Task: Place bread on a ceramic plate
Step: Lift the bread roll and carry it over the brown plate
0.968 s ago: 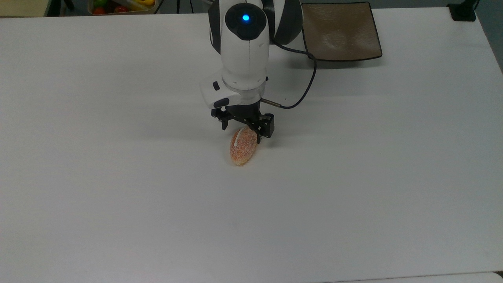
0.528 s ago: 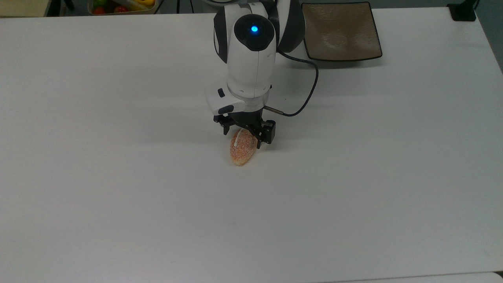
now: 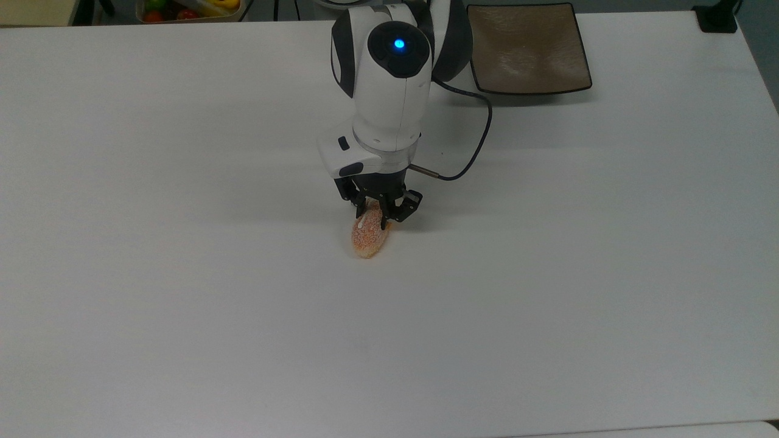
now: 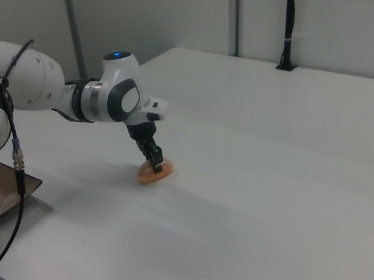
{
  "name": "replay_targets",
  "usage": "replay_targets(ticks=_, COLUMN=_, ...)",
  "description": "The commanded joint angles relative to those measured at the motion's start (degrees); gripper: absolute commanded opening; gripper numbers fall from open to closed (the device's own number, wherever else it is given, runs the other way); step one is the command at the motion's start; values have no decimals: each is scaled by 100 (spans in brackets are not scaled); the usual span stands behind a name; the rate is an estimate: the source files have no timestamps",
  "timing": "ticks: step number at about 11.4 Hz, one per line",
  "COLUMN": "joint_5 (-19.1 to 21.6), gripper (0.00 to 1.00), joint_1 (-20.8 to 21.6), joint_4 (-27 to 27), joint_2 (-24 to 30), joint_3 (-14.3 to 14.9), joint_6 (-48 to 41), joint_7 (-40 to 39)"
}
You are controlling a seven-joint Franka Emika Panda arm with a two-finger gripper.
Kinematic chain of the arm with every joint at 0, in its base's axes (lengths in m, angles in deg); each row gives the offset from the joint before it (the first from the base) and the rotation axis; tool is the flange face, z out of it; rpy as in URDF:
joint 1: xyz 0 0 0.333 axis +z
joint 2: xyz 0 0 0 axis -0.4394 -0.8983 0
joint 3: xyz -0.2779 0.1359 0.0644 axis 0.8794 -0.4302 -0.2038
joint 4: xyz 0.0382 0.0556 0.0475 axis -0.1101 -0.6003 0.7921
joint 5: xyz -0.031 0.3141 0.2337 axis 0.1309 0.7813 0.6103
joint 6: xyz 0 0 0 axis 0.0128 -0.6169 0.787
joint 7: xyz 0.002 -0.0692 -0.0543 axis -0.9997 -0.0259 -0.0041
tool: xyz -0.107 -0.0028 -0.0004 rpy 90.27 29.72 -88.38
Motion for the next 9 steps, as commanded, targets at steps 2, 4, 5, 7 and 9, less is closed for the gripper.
replay_targets(ticks=2, joint_5=-71, gripper=42, joint_1=57, joint_4=-139, joint_2=653, joint_3=-77, joint_6=13, joint_7=138)
replay_targets(ticks=4, joint_5=-9, gripper=42, joint_1=39, joint_4=-542, joint_2=1250, joint_3=-393, joint_6=-178, joint_7=138)
replay_targets(ticks=5, joint_5=43, gripper=42, joint_1=57, joint_4=-701, joint_2=1523, joint_3=-594, joint_6=-415, joint_7=129)
replay_targets(ticks=7, joint_5=219, gripper=42, joint_1=74, joint_4=-1078, joint_2=1989, joint_3=-1007, joint_6=-724, joint_7=112)
replay_targets(ticks=9, joint_5=316, gripper=42, joint_1=83, joint_4=-1220, joint_2=2192, joint_3=-1438, joint_6=-1092, joint_7=112)
